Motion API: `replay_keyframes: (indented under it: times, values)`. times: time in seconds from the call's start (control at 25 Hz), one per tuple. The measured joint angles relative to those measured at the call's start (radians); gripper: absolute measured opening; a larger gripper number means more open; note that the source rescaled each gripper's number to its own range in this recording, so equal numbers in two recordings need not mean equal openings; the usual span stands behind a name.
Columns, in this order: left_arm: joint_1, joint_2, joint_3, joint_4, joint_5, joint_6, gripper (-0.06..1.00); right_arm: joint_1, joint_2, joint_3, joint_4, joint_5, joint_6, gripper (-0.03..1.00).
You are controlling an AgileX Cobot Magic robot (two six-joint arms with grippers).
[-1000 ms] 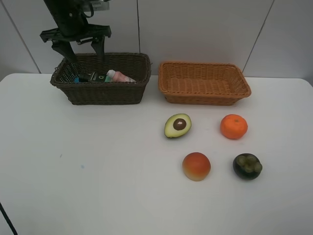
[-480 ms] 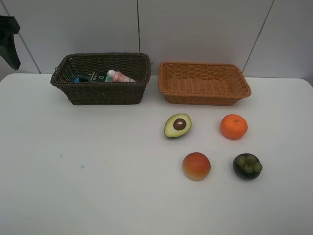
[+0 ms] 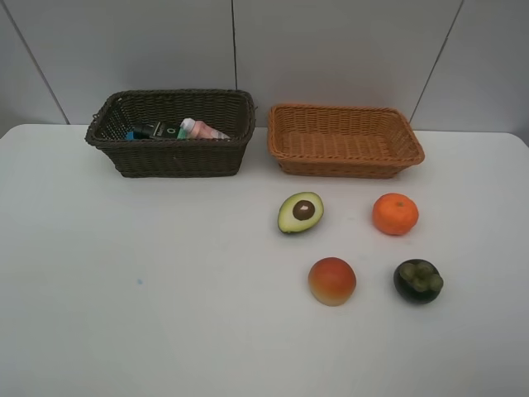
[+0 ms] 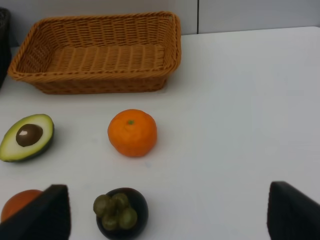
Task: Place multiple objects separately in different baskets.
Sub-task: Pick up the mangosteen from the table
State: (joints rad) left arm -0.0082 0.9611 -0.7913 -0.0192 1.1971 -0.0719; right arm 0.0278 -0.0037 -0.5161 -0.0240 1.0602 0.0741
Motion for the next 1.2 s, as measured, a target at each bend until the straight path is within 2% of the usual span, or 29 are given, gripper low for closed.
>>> replay_keyframes:
  times: [0.24,0.4,0.76,0.92,1.2]
  values:
    - [0.000,-0.319,0.165,-0.071,0.002,0.105,0.88,0.000,0.000,0.000,0.000,0.000,0.000,0.99]
    - [0.000,-0.546,0.227,-0.082,0.005,0.156,0.88,0.000,0.000,0.000,0.000,0.000,0.000,0.99]
    - [0.000,-0.927,0.237,-0.127,0.005,0.254,0.88,0.000,0.000,0.000,0.000,0.000,0.000,0.99]
    - [0.000,-0.964,0.244,-0.130,-0.003,0.284,0.88,0.000,0.000,0.000,0.000,0.000,0.000,0.99]
    - [0.000,-0.969,0.269,-0.142,-0.091,0.287,0.88,0.000,0.000,0.000,0.000,0.000,0.000,0.99]
